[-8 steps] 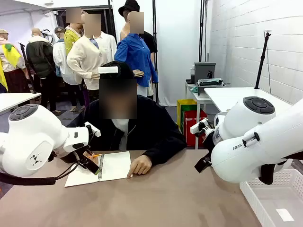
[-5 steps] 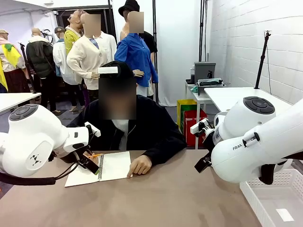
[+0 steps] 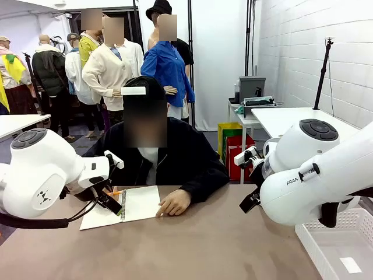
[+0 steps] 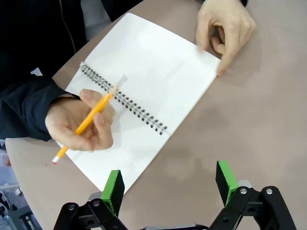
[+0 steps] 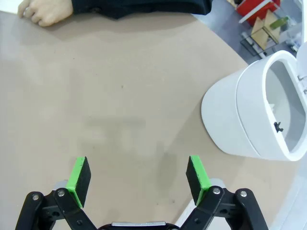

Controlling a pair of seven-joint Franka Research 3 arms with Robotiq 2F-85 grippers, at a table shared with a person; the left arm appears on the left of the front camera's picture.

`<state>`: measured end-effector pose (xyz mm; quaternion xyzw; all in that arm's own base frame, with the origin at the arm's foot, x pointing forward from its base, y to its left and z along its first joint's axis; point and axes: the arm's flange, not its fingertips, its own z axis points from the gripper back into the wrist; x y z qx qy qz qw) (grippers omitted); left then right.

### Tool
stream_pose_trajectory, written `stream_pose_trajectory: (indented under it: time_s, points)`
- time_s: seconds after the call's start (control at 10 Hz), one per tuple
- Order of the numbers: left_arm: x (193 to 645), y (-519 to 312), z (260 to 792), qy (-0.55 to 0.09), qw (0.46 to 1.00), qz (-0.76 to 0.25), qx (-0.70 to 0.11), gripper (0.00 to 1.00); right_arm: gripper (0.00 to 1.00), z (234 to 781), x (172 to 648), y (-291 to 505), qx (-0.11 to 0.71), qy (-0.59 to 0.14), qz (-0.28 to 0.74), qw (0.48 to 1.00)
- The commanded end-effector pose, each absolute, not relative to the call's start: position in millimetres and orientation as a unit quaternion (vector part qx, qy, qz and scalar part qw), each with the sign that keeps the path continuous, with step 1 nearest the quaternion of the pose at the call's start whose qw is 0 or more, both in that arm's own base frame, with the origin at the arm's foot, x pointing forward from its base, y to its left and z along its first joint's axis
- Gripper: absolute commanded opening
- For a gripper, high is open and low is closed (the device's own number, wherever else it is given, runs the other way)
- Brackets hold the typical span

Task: Sort the paper based on its condition.
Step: If a person hands you a paper, place it in the Organizing basket , and if it's crumpled, put it in the Trash can.

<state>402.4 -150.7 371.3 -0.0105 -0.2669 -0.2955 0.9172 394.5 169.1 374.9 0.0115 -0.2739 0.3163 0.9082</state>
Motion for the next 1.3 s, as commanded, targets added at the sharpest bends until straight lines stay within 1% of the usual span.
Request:
stream_pose_trajectory:
  time_s: [0.0,0.7,0.8,0.9,1.0,1.2]
  points:
    - [402.5,-150.3,371.3,-0.267,0.917,-0.295,-0.011,1.00,1.00,374.9,394.5,169.0,0.012,-0.274,0.316,0.908]
    - [402.4,-150.8,371.3,-0.267,0.917,-0.296,-0.011,1.00,1.00,374.9,394.5,169.1,0.011,-0.274,0.316,0.908]
    - [393.2,-148.9,380.5,-0.272,0.916,-0.294,-0.005,1.00,1.00,378.4,387.3,179.0,0.021,-0.267,0.323,0.908]
    - [384.8,-148.7,384.8,-0.289,0.912,-0.289,-0.005,1.00,1.00,381.6,386.4,186.2,0.034,-0.228,0.318,0.920]
    - [379.4,-147.6,391.6,-0.305,0.907,-0.292,0.006,1.00,1.00,384.7,384.8,192.9,0.034,-0.216,0.321,0.922]
    - [369.2,-151.5,410.7,-0.322,0.889,-0.320,0.057,1.00,1.00,399.7,375.3,207.2,0.057,-0.202,0.332,0.920]
